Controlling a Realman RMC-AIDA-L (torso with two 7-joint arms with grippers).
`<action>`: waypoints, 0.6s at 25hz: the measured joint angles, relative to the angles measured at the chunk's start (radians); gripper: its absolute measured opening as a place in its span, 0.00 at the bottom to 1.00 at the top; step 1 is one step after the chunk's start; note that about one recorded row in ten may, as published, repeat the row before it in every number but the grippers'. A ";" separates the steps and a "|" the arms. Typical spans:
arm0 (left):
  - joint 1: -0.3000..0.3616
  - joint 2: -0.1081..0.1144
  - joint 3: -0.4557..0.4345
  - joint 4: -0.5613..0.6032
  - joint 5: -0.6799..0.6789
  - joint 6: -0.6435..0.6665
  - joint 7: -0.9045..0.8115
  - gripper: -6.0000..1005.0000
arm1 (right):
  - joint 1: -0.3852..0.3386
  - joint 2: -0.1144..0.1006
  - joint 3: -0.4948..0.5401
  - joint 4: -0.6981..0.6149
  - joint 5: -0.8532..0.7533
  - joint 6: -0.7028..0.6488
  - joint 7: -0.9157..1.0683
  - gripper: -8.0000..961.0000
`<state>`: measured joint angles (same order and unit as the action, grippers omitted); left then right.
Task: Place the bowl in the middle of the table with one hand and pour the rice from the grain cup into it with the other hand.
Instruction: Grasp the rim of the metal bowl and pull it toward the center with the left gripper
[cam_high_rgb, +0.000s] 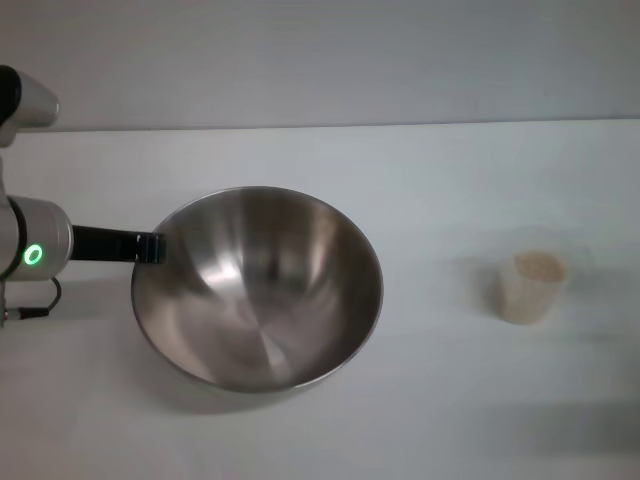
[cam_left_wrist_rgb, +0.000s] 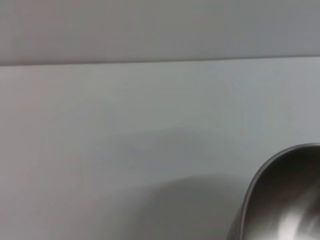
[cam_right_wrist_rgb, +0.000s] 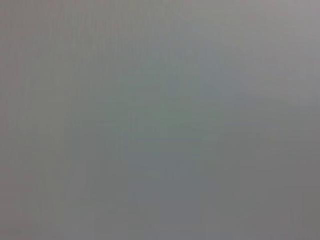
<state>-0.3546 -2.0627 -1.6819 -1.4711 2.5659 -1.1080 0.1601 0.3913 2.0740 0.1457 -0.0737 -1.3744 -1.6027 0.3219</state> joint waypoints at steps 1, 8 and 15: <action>-0.005 0.000 -0.011 0.005 -0.012 -0.003 0.009 0.05 | 0.000 0.000 0.000 0.000 0.000 0.000 0.000 0.64; -0.064 0.000 -0.057 0.018 -0.041 -0.042 0.042 0.05 | 0.003 -0.001 0.000 0.000 0.000 0.003 -0.001 0.64; -0.141 0.001 -0.088 0.026 -0.045 -0.090 0.061 0.05 | 0.005 -0.001 0.000 0.000 0.000 0.005 -0.002 0.64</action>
<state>-0.4953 -2.0618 -1.7698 -1.4452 2.5208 -1.1980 0.2214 0.3959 2.0727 0.1457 -0.0736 -1.3743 -1.5979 0.3200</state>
